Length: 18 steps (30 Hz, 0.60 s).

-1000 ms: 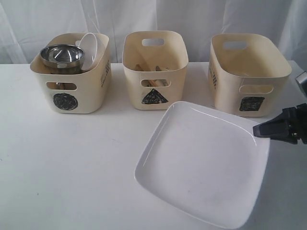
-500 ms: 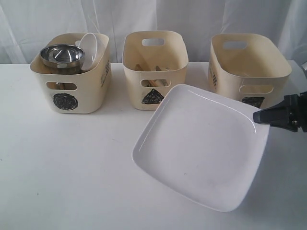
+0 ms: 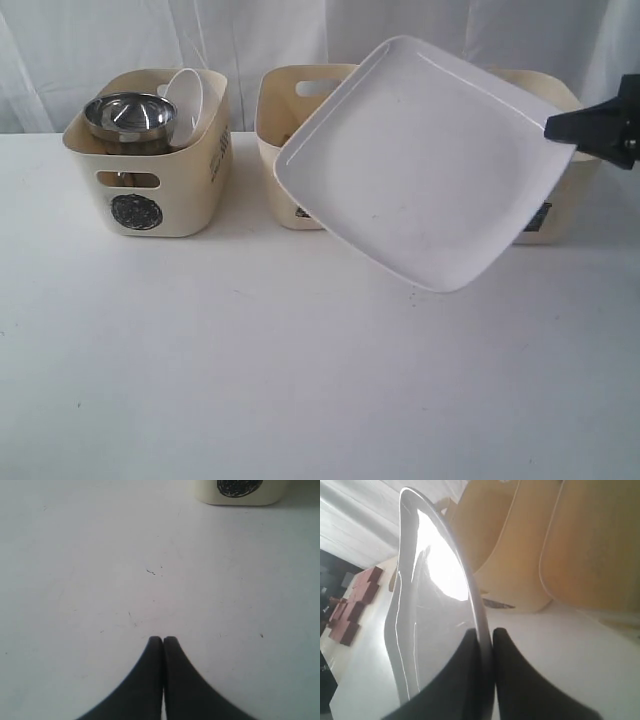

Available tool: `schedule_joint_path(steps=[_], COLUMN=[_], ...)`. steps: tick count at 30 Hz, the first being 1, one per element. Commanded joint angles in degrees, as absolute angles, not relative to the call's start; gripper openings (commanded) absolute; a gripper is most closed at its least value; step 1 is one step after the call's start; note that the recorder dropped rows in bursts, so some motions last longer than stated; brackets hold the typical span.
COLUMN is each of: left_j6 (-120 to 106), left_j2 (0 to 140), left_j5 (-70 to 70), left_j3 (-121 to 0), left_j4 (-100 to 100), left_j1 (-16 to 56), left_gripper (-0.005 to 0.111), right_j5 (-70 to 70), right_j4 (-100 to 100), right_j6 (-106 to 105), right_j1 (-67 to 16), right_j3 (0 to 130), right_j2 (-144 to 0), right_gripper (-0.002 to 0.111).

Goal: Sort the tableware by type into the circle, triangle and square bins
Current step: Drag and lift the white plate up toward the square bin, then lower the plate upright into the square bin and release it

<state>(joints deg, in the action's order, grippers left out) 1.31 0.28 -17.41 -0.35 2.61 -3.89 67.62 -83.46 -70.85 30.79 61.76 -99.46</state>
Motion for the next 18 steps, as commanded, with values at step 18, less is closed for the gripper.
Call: schedule_joint_path(steps=[18], left_j6=[1.3], left_j2=[0.0], left_j5=[-17.1], left_j3=[0.0], left_j4=[3.0], left_j1=[-3.9], left_gripper=[0.000], right_j5=[49.7], right_j4=[-99.5], right_j6=[-65.7], right_j1=[32.7], right_j3=[78.3], right_j2=[-100.8], right_gripper=[0.000])
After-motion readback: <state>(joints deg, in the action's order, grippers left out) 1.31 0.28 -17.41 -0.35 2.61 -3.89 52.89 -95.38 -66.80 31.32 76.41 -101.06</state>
